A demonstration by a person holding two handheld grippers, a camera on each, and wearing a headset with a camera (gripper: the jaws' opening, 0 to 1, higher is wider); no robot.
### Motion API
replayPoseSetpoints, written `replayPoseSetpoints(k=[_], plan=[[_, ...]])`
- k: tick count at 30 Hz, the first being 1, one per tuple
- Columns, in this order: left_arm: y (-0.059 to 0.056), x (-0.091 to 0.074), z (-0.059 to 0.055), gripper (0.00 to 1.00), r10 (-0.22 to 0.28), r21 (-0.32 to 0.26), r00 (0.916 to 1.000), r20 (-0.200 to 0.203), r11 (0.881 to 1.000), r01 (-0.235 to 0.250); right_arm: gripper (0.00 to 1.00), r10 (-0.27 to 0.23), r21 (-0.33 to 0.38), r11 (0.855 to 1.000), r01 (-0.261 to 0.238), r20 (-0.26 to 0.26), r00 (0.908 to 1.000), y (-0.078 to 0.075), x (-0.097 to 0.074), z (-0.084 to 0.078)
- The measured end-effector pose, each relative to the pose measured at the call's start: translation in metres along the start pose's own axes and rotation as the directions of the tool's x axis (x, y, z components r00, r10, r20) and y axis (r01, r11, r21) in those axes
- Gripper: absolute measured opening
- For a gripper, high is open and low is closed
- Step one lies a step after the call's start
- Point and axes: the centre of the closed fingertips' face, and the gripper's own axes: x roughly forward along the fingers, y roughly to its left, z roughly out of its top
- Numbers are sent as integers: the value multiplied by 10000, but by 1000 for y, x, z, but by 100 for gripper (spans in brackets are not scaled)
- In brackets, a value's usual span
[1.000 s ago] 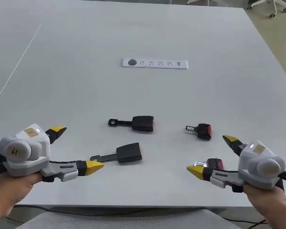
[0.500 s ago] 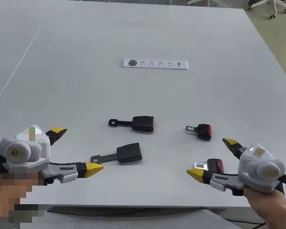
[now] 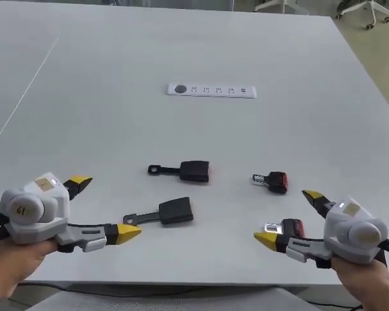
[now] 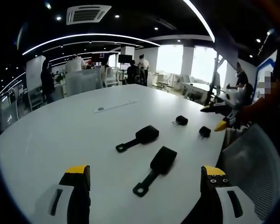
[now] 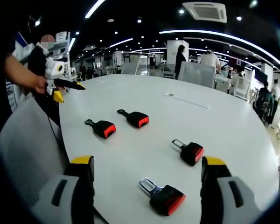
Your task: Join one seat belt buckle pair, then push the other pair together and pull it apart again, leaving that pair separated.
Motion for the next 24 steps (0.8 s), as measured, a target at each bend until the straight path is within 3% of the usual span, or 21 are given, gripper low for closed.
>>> replayPoseSetpoints(k=[24], plan=[[2, -1, -2, 100, 24, -37, 10000, -43, 10000, -24, 96, 56, 62, 10000, -55, -128, 9999, 1, 2, -7]])
